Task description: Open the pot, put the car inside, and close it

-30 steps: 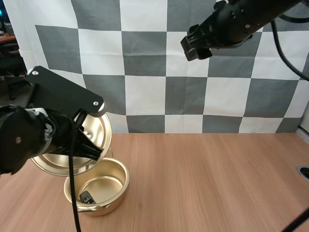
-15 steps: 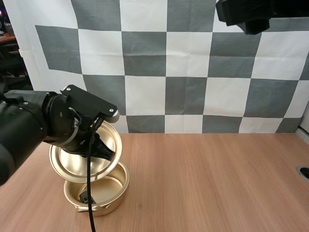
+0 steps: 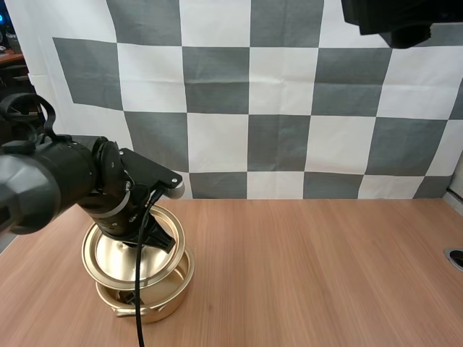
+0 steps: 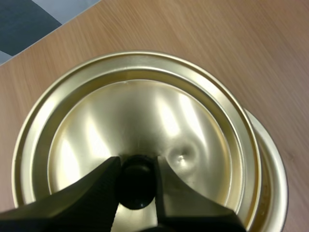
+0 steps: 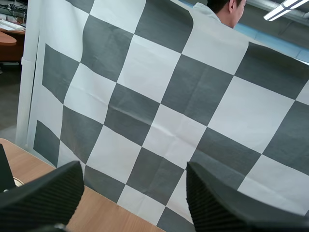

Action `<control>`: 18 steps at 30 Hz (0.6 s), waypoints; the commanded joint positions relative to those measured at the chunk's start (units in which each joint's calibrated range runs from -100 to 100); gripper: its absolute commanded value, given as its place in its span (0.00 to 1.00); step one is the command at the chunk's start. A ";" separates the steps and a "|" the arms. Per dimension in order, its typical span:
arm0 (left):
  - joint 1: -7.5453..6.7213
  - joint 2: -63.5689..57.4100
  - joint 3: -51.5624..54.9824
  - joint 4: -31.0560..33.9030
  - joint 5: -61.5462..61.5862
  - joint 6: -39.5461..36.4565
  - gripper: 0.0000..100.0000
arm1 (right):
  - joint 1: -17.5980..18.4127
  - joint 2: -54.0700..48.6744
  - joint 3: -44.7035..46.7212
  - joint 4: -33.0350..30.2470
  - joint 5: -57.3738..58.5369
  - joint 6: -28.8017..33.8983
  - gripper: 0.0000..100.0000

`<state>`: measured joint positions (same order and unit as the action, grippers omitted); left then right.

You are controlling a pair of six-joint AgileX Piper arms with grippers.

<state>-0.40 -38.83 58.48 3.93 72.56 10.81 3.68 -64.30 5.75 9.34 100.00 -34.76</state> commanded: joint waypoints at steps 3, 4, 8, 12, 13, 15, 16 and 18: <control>0.01 1.34 -0.03 -0.96 2.81 1.29 0.00 | -0.01 -0.02 0.00 0.03 0.00 0.03 1.00; 0.01 1.46 -0.03 -1.31 3.24 1.29 0.00 | -0.01 -0.02 0.00 0.03 0.00 0.03 1.00; 0.01 1.46 -0.03 -5.68 6.00 4.00 0.00 | -0.01 -0.02 0.00 0.15 0.00 0.04 1.00; 0.01 1.46 -0.03 -10.03 7.60 5.71 0.00 | -0.01 -0.02 0.00 0.15 0.00 0.04 1.00; 0.01 1.46 -0.03 -10.03 7.60 5.71 0.00 | -0.01 -0.02 0.00 0.15 0.00 0.04 1.00; 0.01 1.46 -0.03 -10.04 8.14 5.71 0.00 | -0.01 -0.02 0.00 0.15 0.00 0.04 1.00; 0.01 1.46 -0.03 -10.04 8.37 5.71 0.00 | -0.01 -0.02 0.00 0.15 0.00 0.04 1.00; 0.01 1.46 -0.03 -9.93 8.78 5.71 0.00 | -0.01 -0.02 0.00 0.15 0.00 0.04 1.00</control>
<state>-0.40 -37.38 58.48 -6.02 81.10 16.50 3.68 -64.30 5.75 9.45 100.00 -34.76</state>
